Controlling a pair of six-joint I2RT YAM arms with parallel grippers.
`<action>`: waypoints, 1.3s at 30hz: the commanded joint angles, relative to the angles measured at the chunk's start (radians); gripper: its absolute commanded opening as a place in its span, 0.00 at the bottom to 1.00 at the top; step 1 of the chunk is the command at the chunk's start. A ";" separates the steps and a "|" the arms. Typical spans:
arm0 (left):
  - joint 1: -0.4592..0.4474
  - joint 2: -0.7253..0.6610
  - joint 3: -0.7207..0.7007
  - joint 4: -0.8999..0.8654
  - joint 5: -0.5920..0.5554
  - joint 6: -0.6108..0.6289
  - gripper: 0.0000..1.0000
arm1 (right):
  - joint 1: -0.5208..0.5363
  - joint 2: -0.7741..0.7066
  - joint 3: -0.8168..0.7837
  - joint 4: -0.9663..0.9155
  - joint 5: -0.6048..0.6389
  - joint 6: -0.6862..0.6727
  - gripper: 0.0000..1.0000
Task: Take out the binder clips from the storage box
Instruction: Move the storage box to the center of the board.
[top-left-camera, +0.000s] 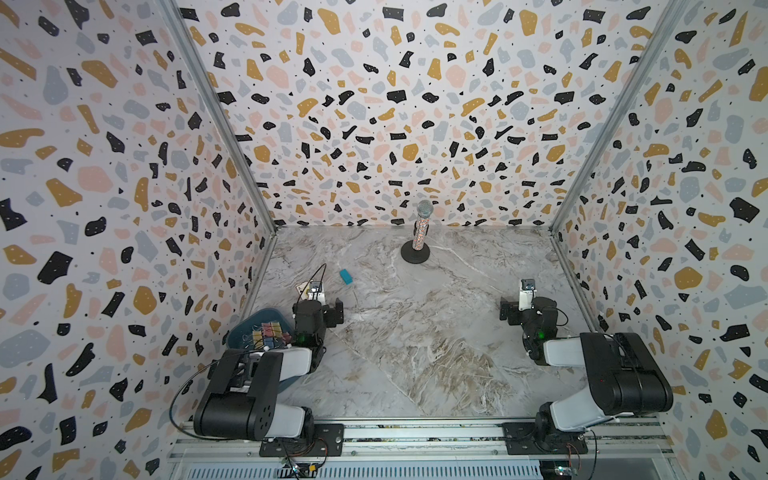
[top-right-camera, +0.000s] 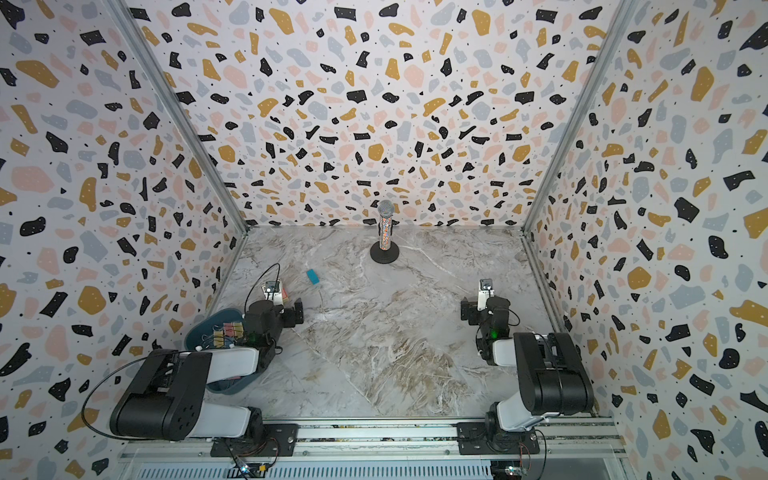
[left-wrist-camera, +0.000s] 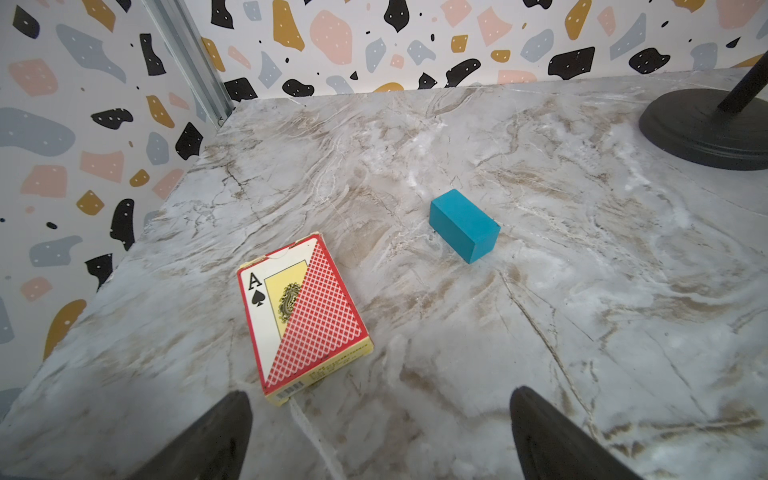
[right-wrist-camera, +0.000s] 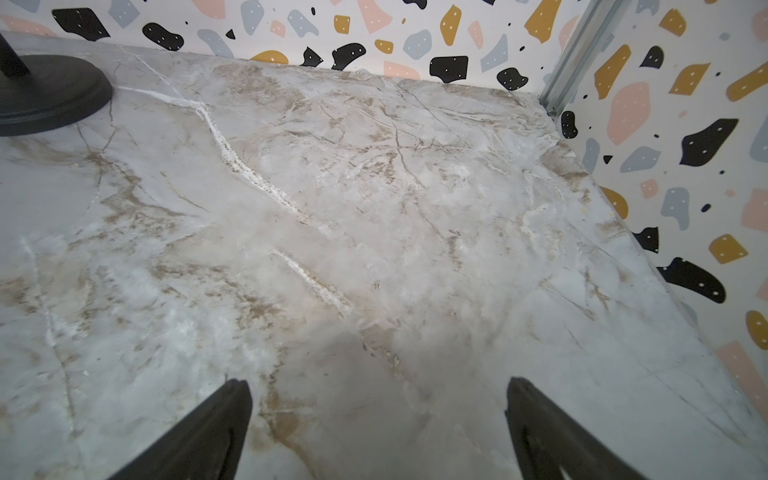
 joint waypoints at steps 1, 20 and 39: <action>-0.002 0.001 0.023 0.023 0.011 0.016 1.00 | -0.001 -0.002 0.025 -0.006 -0.005 -0.001 1.00; -0.002 -0.254 0.202 -0.573 -0.300 -0.269 0.90 | -0.002 -0.003 0.026 -0.006 -0.005 -0.003 1.00; 0.002 -0.309 0.438 -1.256 -0.318 -0.728 0.95 | -0.001 -0.004 0.025 -0.005 -0.003 -0.002 1.00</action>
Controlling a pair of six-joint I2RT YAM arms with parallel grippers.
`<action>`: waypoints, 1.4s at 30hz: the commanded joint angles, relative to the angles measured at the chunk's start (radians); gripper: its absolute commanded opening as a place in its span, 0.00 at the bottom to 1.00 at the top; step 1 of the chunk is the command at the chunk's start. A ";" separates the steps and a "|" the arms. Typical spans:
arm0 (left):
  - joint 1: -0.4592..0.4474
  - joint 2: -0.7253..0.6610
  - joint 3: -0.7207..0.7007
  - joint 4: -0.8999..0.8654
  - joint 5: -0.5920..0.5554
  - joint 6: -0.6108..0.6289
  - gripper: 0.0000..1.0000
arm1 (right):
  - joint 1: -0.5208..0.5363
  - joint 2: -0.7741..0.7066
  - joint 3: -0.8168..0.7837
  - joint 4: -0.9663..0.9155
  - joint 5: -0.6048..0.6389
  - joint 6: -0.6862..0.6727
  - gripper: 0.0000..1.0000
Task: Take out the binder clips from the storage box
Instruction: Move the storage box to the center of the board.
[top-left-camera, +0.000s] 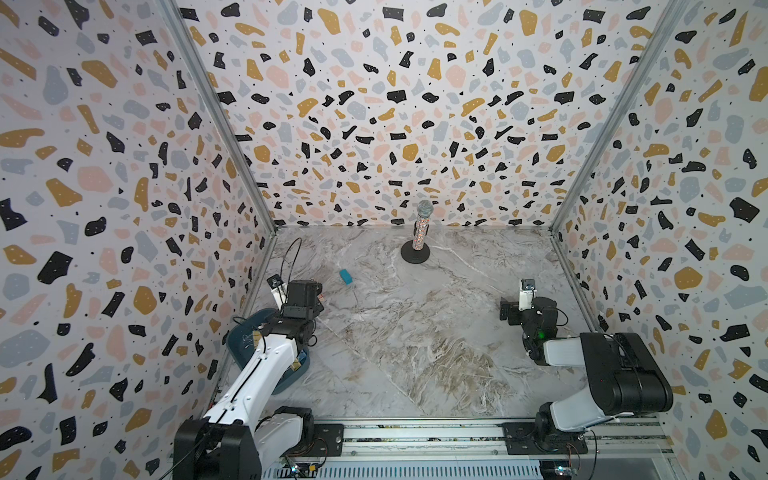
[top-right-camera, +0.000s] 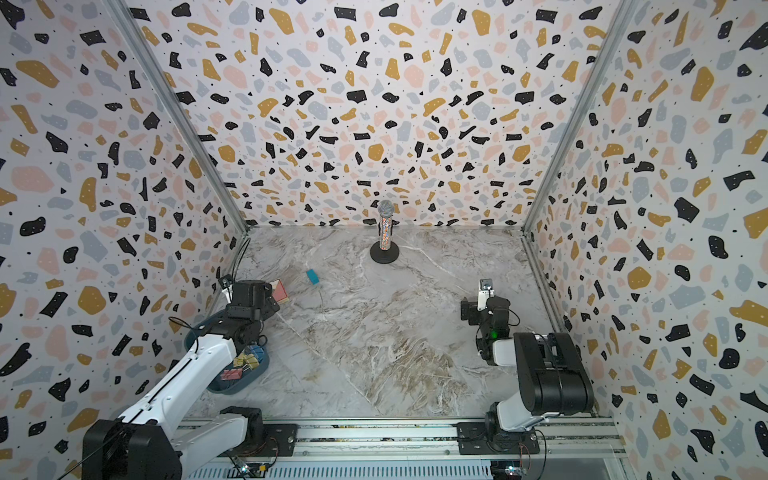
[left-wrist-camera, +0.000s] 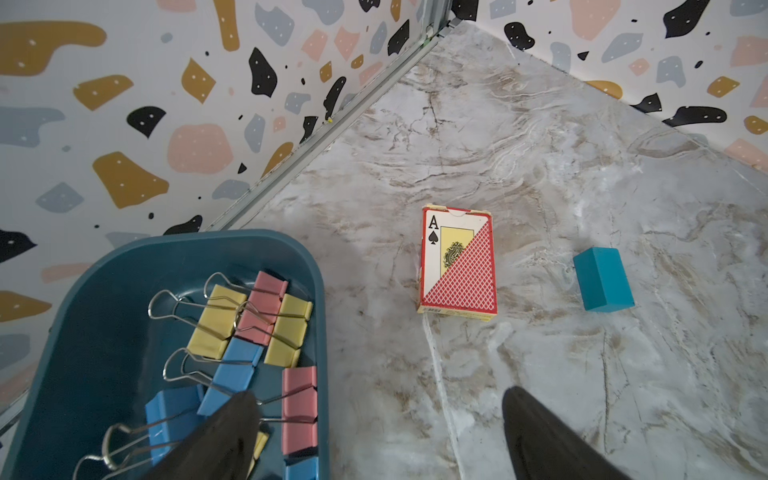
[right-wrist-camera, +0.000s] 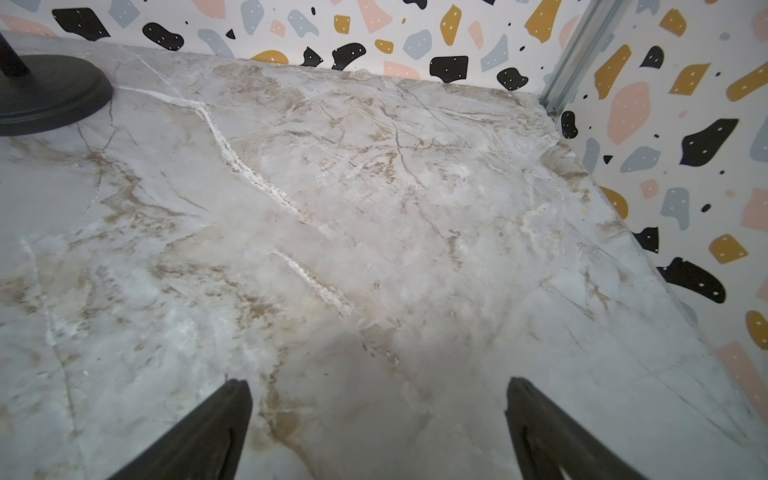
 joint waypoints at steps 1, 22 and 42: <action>0.007 0.023 0.040 -0.117 0.044 -0.105 0.95 | 0.000 -0.004 0.025 -0.005 -0.004 -0.003 1.00; 0.041 0.044 -0.051 -0.177 0.293 -0.164 0.73 | -0.001 -0.003 0.026 -0.005 -0.003 -0.002 1.00; 0.041 0.002 -0.129 -0.185 0.311 -0.241 0.60 | -0.001 -0.003 0.025 -0.004 -0.003 -0.003 1.00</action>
